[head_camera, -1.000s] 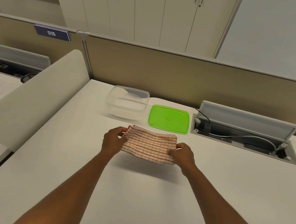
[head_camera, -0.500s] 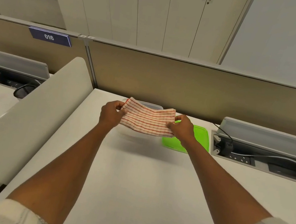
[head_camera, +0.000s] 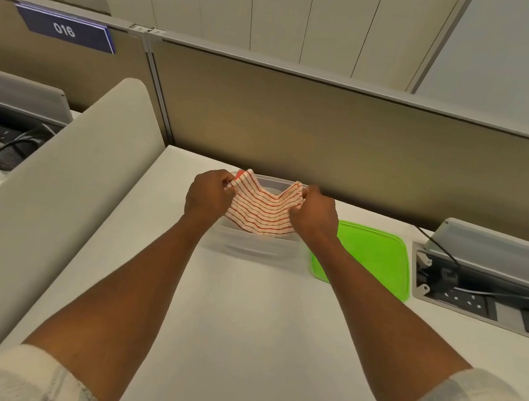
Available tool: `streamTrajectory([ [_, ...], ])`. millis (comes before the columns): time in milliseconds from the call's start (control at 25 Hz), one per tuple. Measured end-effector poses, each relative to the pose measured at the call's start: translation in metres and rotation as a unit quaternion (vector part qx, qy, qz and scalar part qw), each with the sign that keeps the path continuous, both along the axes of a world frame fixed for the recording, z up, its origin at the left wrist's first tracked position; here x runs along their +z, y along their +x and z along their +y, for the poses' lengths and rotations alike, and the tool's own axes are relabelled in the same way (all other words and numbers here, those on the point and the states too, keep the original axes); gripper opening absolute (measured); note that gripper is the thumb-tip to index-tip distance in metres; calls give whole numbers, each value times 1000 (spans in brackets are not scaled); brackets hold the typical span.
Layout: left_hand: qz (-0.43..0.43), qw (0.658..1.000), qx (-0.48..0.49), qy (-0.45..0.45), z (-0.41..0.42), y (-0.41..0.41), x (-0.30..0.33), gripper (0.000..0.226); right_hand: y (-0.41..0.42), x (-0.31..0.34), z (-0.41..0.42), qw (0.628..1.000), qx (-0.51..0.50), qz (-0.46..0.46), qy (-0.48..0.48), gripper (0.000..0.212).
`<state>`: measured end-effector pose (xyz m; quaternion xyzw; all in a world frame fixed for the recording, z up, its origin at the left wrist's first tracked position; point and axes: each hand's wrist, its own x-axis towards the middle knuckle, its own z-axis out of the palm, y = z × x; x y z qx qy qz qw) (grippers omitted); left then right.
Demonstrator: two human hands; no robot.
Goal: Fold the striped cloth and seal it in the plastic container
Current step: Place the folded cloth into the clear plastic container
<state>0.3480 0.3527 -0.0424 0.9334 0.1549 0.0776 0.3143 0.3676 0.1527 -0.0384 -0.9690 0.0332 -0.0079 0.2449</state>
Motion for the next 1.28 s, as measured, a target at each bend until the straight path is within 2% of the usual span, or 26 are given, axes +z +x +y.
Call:
streamTrajectory([
  [120,15,996,-5,87,-2,0,-9,35,-6,-9,0,991,29,-34,-124,39],
  [280,9,988,5,157,-9,-4,-15,36,-10,-14,-2,973,64,-49,-216,39],
  [480,1,974,-32,225,-11,-8,-16,38,-13,-11,-3,981,73,-20,-177,40],
  [680,15,975,-50,214,-10,-7,-15,45,-19,-6,-7,988,91,1,-126,65],
  [760,23,979,-25,200,-14,-5,-11,47,-22,-3,-5,984,97,-46,-139,66],
  [880,-24,974,5,227,-34,-13,1,45,-25,3,-13,976,85,-154,-125,48],
  [960,-117,961,-35,247,-62,-27,5,34,-30,2,-31,976,63,-174,-119,43],
  [1040,-210,932,-124,267,-98,-48,-3,23,-43,-4,-58,977,45,-150,-142,41],
  [1120,-251,905,-232,254,-133,-68,-14,19,-60,-13,-89,979,29,-114,-168,38],
  [1200,-221,893,-317,232,-162,-80,-27,18,-76,-22,-118,984,32,-68,-164,34],
  [1280,-117,901,-359,213,-183,-90,-39,26,-89,-30,-143,988,47,-14,-146,35],
])
